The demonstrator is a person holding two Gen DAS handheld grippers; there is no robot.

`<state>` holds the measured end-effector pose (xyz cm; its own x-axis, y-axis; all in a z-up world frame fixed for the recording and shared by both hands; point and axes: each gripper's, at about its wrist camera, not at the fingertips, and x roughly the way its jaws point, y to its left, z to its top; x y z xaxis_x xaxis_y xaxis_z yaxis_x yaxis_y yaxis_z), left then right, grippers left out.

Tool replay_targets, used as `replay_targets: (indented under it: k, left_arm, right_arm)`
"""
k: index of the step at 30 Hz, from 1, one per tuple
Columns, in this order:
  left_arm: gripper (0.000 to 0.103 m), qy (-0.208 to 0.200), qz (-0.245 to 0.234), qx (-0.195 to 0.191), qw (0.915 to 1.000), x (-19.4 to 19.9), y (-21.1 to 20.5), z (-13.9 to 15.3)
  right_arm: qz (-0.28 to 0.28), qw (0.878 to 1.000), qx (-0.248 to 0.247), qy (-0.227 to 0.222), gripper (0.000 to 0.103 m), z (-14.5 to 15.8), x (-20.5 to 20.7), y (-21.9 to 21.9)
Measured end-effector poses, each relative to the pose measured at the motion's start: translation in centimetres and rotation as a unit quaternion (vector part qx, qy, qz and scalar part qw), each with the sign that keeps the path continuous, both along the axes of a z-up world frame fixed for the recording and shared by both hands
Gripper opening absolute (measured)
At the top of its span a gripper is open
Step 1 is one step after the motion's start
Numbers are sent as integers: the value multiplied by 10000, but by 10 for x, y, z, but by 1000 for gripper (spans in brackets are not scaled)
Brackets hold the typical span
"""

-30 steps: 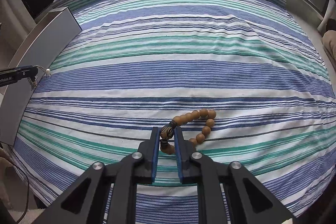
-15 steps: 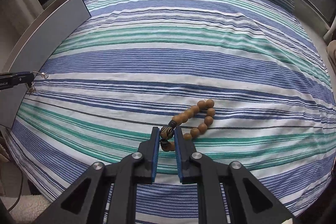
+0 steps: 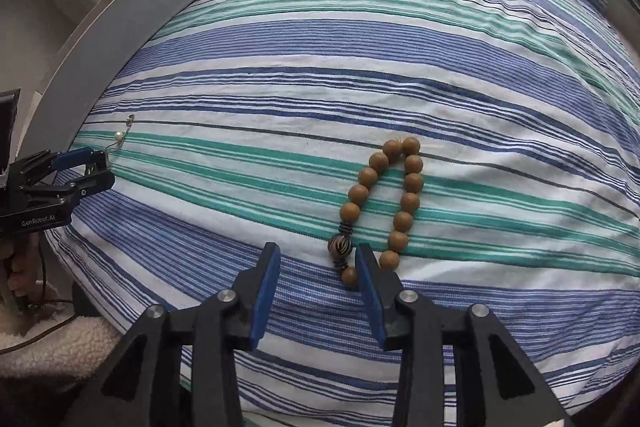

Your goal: Organize jewelry

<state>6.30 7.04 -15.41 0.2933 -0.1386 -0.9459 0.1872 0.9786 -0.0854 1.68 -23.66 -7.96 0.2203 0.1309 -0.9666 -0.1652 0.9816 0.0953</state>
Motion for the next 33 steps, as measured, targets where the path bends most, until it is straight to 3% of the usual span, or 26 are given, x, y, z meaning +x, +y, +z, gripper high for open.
replay_targets:
  k: [3,6,10,15,20,21,23,24,25,28,33]
  left_arm:
    - [82,152,244,-211,9994,-11,21,1]
    - [83,216,361,-177,9990,-15,38,-3]
    - [84,199,433,-97,9988,-14,47,-3]
    - [87,254,379,-342,9984,0,45,-9]
    - [86,219,284,89,9993,14,24,-22]
    - [83,134,266,207,9993,14,21,-22]
    - [57,-76,138,283,9995,14,14,-18]
    - [32,-133,87,212,9996,13,13,-15]
    - [31,-85,115,116,9998,13,15,-13]
    - [31,48,337,-433,9985,12,30,-10]
    - [31,-32,541,-834,9950,-1,47,14]
  right_arm:
    - [44,10000,-48,-6,40,8,-14,-6]
    - [148,9998,-51,-97,40,11,-20,-5]
    - [197,9995,-56,-257,40,10,-4,-1]
    - [456,9977,-412,-273,40,-5,17,15]
    - [606,9961,-618,-175,40,-19,26,25]
    - [658,9954,-671,-178,40,-20,26,27]
    - [712,9944,-758,-179,38,-20,26,28]
    - [672,9938,-860,-195,23,-19,26,27]
    - [602,9936,-931,-204,14,-18,26,25]
    - [378,9970,-660,-149,14,-13,27,16]
    - [212,9992,-79,-318,14,19,21,8]
